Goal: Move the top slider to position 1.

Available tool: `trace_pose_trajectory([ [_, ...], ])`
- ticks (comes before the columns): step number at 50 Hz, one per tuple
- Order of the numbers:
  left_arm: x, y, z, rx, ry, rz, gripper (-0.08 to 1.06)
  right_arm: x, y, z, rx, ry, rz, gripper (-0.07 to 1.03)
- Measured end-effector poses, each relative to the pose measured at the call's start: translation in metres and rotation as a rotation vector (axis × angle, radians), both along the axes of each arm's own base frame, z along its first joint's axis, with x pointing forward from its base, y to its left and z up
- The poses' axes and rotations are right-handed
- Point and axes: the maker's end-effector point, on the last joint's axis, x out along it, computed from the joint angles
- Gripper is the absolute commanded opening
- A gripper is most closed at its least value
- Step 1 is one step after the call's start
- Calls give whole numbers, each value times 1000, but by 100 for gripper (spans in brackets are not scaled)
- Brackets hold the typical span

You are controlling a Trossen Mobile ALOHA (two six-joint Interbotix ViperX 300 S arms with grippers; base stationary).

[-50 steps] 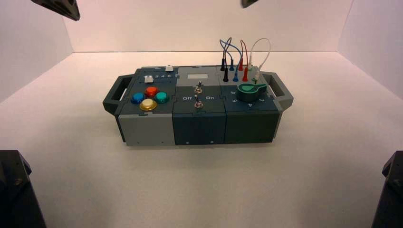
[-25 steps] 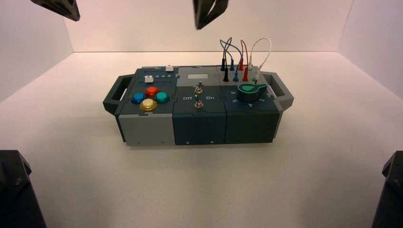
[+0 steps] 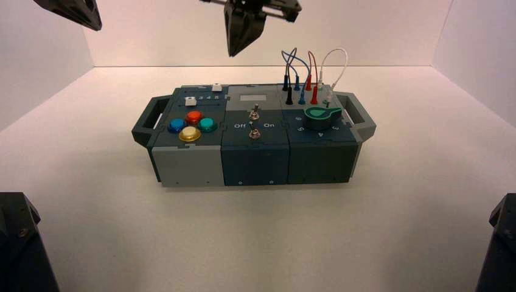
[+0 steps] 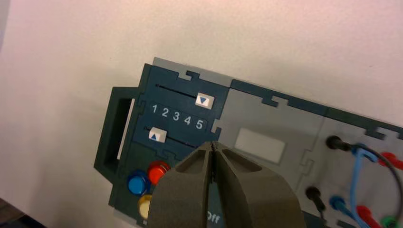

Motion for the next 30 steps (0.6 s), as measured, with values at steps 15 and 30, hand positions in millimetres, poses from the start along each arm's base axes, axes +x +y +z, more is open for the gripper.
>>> trace_pose_trajectory([
  [15,0,0,-1,0,5,1,-3,16,1,-21,-18,27,-23,-2],
  [30,0,0,-3,1,12,1,-3,33,-4,-37,-30,43,-55,-2],
])
